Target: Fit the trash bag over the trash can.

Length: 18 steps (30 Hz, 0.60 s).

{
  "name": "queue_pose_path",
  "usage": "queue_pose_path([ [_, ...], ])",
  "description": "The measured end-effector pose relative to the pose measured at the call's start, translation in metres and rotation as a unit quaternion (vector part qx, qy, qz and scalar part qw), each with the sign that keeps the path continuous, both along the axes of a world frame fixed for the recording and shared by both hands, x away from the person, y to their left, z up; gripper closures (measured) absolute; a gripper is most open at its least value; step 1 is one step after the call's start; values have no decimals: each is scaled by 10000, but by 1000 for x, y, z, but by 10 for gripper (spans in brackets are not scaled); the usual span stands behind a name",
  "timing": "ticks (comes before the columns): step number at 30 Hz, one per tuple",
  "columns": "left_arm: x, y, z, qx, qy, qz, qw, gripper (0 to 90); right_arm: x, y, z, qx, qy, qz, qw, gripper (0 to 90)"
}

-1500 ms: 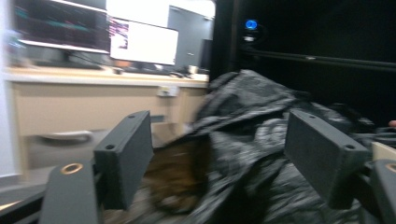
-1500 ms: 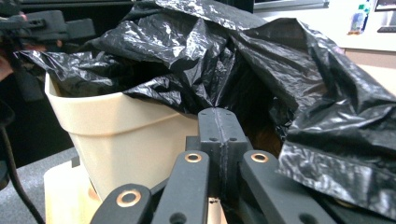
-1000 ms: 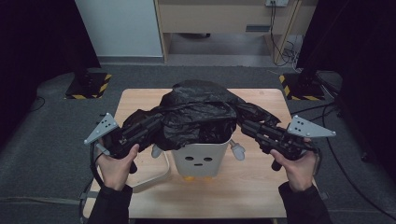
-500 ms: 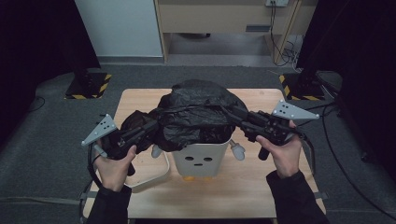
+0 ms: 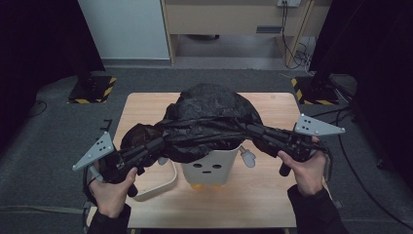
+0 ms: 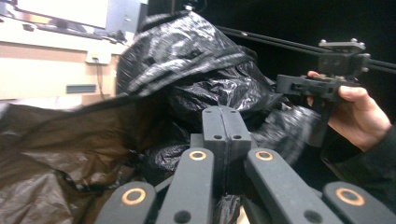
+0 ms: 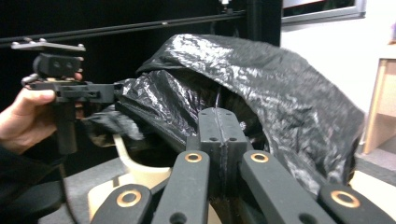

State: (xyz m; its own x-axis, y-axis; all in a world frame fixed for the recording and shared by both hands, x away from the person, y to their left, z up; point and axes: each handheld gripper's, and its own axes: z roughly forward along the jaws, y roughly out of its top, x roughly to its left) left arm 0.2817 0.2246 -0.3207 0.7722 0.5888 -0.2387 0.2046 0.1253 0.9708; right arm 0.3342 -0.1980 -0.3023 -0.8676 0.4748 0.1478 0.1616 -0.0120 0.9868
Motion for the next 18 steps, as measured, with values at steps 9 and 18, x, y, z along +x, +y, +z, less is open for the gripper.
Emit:
queue_pose_path([
  [9,-20,-10,-14,383,273,-421,9980,900,-16,-6,-15,21,363,269,9990,900],
  [18,-10,-19,-32,741,619,-408,9945,900,-14,-3,-23,-283,698,340,9966,900],
])
